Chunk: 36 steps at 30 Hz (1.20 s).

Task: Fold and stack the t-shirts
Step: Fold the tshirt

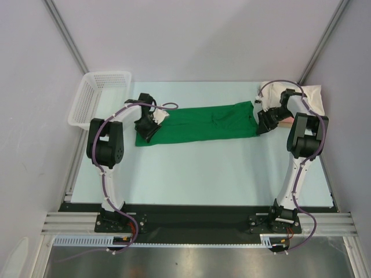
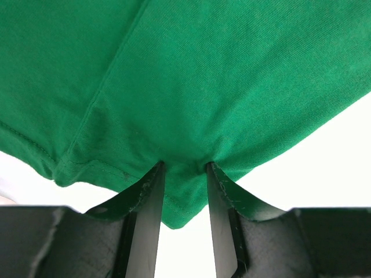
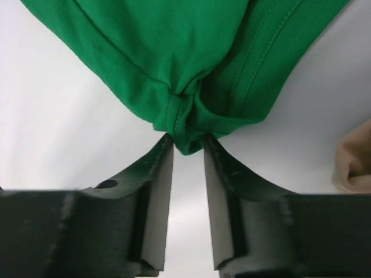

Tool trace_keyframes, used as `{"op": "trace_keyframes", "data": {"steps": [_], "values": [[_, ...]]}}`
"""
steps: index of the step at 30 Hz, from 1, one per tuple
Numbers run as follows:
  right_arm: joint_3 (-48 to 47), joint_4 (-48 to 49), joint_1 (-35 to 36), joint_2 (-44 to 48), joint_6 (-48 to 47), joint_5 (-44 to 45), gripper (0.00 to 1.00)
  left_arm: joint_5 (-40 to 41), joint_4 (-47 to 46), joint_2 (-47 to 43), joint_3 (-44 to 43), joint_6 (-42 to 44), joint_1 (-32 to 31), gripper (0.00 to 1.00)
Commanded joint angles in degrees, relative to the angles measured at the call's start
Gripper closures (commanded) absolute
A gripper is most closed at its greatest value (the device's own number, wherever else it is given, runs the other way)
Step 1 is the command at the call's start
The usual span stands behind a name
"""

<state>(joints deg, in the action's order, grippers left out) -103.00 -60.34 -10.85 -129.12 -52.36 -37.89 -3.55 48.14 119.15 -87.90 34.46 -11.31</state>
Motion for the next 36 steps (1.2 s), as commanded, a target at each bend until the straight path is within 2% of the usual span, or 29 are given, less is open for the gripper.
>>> {"op": "trace_keyframes", "data": {"steps": [1,2,5,6,22,25,27,29,32,33,36], "values": [[-2.5,-0.4,0.3,-0.3,0.0,-1.9,0.71,2.6,-2.6,2.9,0.4,0.7,0.3,0.60],[-2.5,-0.5,0.3,-0.3,-0.1,-1.9,0.81,2.8,-2.6,3.0,0.4,0.7,0.2,0.60],[-2.6,-1.4,0.1,-0.4,-0.4,-1.4,0.98,3.0,-2.5,3.1,0.3,1.0,0.2,0.61],[-2.5,-2.1,0.0,-0.4,-0.6,-1.0,1.00,3.1,-2.6,3.0,0.4,1.5,0.2,0.60],[-1.1,-5.5,-1.9,1.4,-4.6,3.0,1.00,5.9,-3.9,4.2,-0.8,2.5,1.3,0.61],[-0.9,-5.8,-1.8,1.8,-4.4,3.6,0.90,5.4,-3.1,3.6,-1.9,2.5,1.3,0.61],[-0.8,-6.2,-1.6,2.6,-4.5,4.1,0.79,4.0,-1.9,2.1,-4.1,2.5,0.9,0.60],[-0.1,-4.6,-1.6,5.7,-3.7,3.9,0.69,1.4,0.3,-1.1,-6.7,3.2,0.5,0.53],[1.9,-1.1,-1.1,10.7,-1.5,3.7,0.64,-0.7,2.0,-5.1,-9.2,6.0,-0.1,0.34],[2.2,-0.4,-0.8,11.4,-0.9,3.7,0.63,-1.3,2.5,-5.6,-9.5,6.8,-0.1,0.24],[1.8,-0.1,0.9,12.8,0.7,3.8,0.62,-3.0,7.7,-6.1,-10.4,11.0,-0.2,0.25]]}}
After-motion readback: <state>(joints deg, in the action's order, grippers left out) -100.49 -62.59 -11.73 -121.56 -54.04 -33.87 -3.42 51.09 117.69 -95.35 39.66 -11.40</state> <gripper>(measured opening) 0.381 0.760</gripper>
